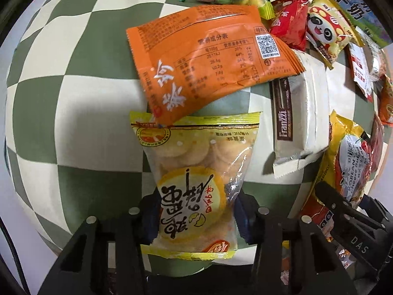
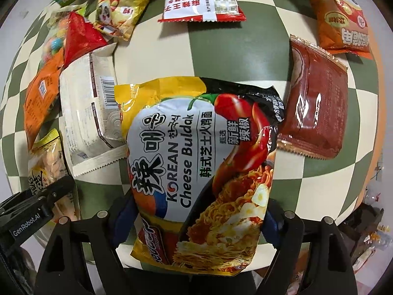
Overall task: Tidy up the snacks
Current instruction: 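Grasp the yellow rice-cracker bag with left tool while right tool grasps Cheese Buldak pack, then carry both packs into the cardboard box and open both tools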
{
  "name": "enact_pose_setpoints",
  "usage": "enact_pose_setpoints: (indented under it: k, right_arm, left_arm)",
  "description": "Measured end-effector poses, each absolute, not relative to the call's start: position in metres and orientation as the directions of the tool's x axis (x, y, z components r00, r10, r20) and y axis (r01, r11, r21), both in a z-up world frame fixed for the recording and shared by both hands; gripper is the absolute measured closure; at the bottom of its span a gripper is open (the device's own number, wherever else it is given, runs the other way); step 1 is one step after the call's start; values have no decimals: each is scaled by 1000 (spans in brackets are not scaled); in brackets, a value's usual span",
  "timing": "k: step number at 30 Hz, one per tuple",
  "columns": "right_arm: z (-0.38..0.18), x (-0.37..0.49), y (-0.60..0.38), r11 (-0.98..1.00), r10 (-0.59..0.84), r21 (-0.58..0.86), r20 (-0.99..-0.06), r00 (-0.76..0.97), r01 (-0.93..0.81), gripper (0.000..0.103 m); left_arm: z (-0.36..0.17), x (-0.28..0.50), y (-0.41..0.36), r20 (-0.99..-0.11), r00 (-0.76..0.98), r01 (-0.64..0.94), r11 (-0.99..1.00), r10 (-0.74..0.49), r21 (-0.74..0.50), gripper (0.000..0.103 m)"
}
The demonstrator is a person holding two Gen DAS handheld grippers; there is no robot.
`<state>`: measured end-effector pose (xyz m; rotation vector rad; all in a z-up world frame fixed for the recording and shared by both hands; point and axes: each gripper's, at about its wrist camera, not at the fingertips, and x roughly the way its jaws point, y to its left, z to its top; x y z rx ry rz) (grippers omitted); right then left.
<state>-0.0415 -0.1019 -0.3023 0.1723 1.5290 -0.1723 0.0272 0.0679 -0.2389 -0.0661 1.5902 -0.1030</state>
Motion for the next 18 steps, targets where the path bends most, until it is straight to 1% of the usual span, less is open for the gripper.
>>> enact_pose_setpoints:
  k: [5,9,13,18]
  right_arm:
    - [-293,-59,-94,976,16,26,-999,48,218,18]
    - [-273,-73,-86,974,51,64,-997,66,218,18]
    - [-239,-81,-86,969,100,120,-990,100,217,20]
    - [-186,-76,-95,957,161,200,-969,189,208,24]
  left_arm:
    - [-230,-8,78,-992,-27,19,992,-124,-125,58]
    - [-213,-35,85,-985,-43,15,986,-167,-168,58]
    - [-180,-53,87,-972,-36,16,973,-231,-232,58]
    - [-117,-41,77,-943,27,32,943,-331,-330,58]
